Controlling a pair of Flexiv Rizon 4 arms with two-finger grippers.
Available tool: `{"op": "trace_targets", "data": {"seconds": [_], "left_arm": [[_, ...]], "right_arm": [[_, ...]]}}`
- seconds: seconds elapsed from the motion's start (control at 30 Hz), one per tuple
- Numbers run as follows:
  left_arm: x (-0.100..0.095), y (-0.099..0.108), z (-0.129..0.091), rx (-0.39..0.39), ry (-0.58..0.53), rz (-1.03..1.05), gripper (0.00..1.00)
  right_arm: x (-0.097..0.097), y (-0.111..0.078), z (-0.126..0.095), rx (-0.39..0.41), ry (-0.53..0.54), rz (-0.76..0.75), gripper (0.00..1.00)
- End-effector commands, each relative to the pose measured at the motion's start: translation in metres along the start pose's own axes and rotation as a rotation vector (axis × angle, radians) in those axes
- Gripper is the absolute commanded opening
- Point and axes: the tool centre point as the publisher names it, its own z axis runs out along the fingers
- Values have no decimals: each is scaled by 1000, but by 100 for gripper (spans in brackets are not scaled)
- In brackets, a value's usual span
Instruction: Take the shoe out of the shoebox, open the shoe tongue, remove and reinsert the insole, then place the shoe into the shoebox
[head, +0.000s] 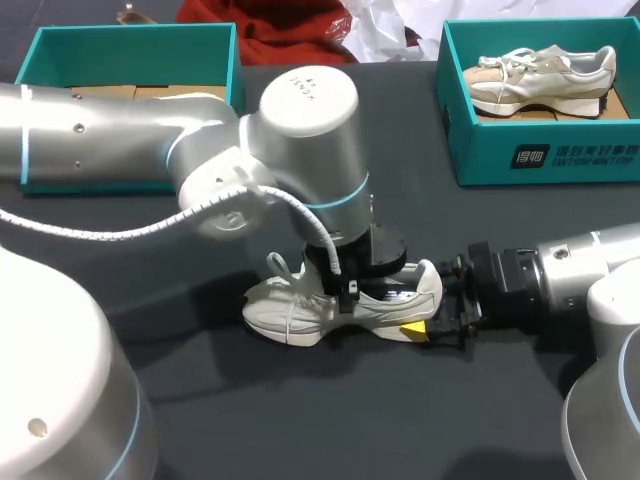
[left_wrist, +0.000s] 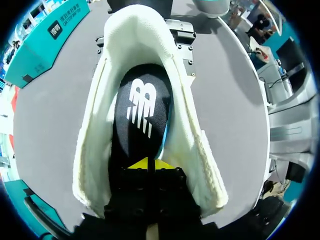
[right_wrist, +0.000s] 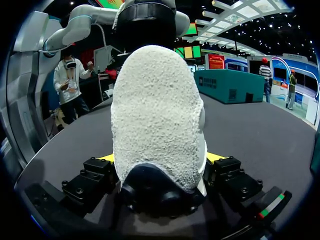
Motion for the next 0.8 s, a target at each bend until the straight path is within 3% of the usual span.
{"op": "trace_targets", "data": {"seconds": [0.03, 0.3, 0.8], "left_arm": [[1, 18, -11, 194, 6, -9, 0], [0, 17, -16, 339, 32, -34, 0], [0, -6, -32, 462, 21, -8, 0]], "right_arm": [[1, 0, 1, 5, 0, 1, 0], [1, 0, 1, 5, 0, 1, 0], [1, 0, 1, 5, 0, 1, 0]]}}
